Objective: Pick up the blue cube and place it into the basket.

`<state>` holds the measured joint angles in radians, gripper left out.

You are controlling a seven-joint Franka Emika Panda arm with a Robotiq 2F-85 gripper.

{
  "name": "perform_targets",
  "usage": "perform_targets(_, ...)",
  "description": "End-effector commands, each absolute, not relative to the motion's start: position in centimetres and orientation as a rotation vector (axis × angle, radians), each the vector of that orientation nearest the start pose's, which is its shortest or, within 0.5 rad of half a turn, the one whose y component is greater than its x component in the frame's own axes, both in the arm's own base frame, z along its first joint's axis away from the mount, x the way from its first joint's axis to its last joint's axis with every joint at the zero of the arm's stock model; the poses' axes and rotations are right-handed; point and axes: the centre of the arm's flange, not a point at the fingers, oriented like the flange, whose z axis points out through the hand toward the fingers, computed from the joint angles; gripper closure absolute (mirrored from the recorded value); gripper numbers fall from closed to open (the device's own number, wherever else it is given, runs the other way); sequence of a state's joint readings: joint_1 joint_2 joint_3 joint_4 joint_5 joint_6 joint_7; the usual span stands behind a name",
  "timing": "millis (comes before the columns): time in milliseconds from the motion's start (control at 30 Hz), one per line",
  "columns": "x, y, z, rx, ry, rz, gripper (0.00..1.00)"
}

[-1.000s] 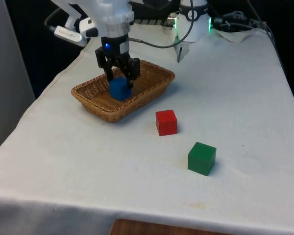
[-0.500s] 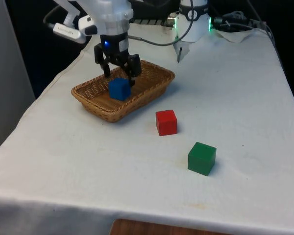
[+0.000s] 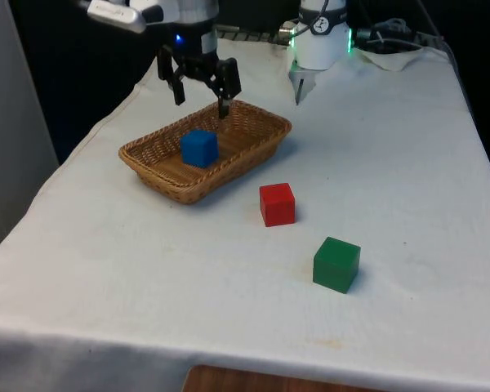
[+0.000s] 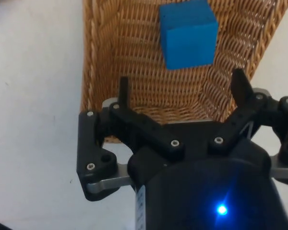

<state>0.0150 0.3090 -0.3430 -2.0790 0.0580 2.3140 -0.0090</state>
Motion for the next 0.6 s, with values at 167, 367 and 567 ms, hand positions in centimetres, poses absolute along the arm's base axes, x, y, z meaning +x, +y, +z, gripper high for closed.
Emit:
perform_targets(167,54.9,-17.6,30.6,-3.166,0.485,0.096,0.00)
perform_targets(367,54.9,-17.1,32.3,-3.182,0.429,0.084,0.00)
perform_targets(567,54.9,-16.9,33.7,-3.191,0.385,0.065,0.00)
